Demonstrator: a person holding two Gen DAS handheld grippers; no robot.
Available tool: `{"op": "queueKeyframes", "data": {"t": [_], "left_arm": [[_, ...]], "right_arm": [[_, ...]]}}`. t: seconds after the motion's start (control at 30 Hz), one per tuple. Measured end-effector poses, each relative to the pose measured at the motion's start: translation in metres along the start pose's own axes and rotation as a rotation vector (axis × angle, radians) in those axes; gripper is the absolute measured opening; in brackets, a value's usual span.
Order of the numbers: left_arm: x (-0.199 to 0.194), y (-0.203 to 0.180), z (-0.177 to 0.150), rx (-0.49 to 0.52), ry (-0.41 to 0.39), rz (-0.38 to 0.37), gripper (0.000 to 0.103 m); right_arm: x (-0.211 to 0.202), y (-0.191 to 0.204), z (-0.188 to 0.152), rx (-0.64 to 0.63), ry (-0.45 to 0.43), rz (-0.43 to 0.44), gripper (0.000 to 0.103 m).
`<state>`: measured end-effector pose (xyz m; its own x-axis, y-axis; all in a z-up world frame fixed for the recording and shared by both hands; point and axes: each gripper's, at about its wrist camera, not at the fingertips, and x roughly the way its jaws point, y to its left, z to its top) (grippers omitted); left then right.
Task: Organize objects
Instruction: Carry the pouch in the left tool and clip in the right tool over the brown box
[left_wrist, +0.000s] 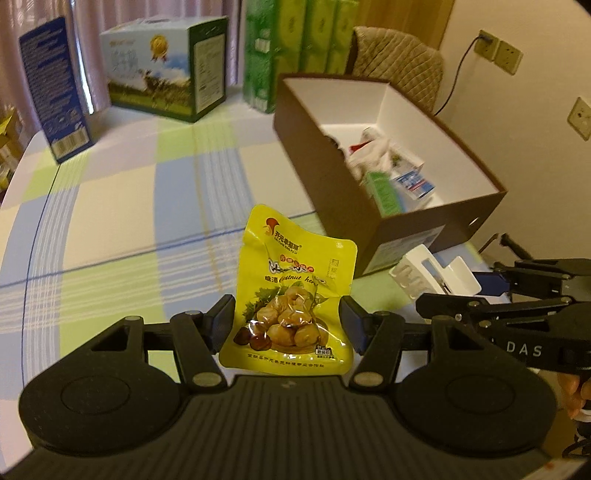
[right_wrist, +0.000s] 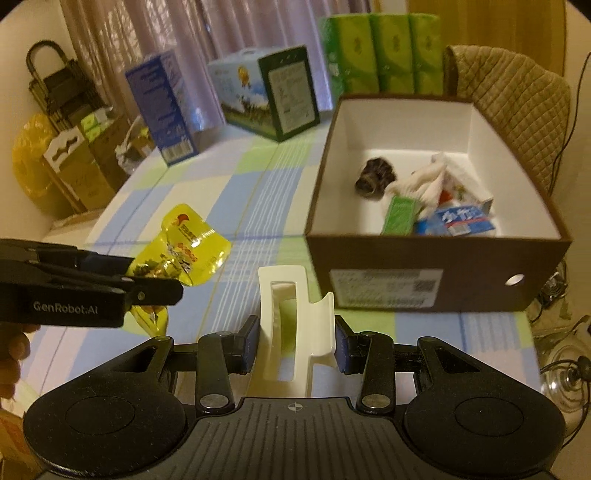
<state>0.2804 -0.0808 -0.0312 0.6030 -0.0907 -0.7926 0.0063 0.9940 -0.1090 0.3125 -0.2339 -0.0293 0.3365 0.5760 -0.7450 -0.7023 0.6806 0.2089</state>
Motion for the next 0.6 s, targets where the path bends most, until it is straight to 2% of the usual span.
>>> {"op": "queueKeyframes", "data": {"t": [0.3,0.6], "left_arm": [[0.006,-0.037,0.033,0.039,-0.048,-0.042,0.057],[0.033,-0.075,0.079,0.068,-0.085,-0.057,0.057]], "right_arm": [[-0.025,-0.035,0.024,0.027,-0.072,-0.022,0.038],[-0.036,-0.089,0.061,0.049,-0.142,-0.063,0.038]]}}
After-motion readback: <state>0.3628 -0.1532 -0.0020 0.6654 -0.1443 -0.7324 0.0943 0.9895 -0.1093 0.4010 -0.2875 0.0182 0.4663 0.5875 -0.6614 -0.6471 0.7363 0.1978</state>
